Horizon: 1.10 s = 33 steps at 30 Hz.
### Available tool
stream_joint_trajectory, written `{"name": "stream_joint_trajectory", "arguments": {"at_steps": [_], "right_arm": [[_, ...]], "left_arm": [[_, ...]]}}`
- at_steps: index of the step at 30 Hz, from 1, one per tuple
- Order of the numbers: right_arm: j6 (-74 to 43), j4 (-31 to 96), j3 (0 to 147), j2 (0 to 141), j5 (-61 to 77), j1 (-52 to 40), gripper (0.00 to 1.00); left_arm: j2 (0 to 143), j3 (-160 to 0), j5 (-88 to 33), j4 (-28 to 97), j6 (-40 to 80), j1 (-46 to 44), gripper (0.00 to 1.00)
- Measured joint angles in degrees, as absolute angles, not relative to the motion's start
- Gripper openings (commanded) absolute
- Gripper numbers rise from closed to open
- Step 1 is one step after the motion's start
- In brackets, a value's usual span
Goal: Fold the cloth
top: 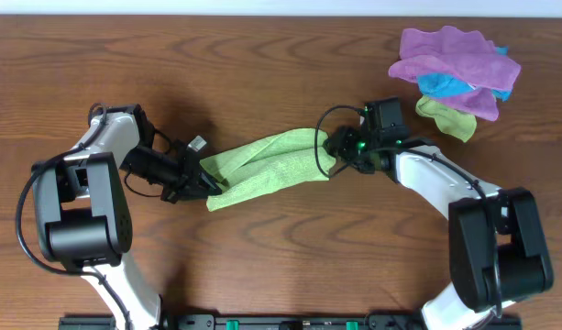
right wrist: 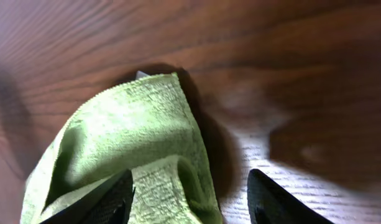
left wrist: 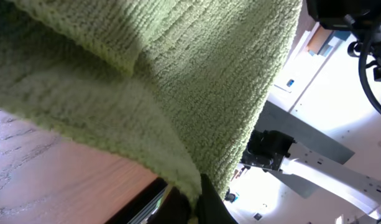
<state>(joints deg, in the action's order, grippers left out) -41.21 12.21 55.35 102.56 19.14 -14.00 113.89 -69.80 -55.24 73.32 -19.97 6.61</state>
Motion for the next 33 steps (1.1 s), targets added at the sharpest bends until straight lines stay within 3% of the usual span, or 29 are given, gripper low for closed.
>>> {"name": "stream_joint_trajectory", "arguments": {"at_steps": [24,33], "right_arm": [[-40.97,9.63,55.35,102.56,25.82,-16.93,0.47],[-38.79,17.15,55.31,102.56,25.93,-16.97,0.47]], "left_arm": [[113.89,-69.80,-55.16,72.73,-19.94,6.61,0.06],[113.89,-69.80,-55.13,72.40,-19.94,6.61,0.06]]}}
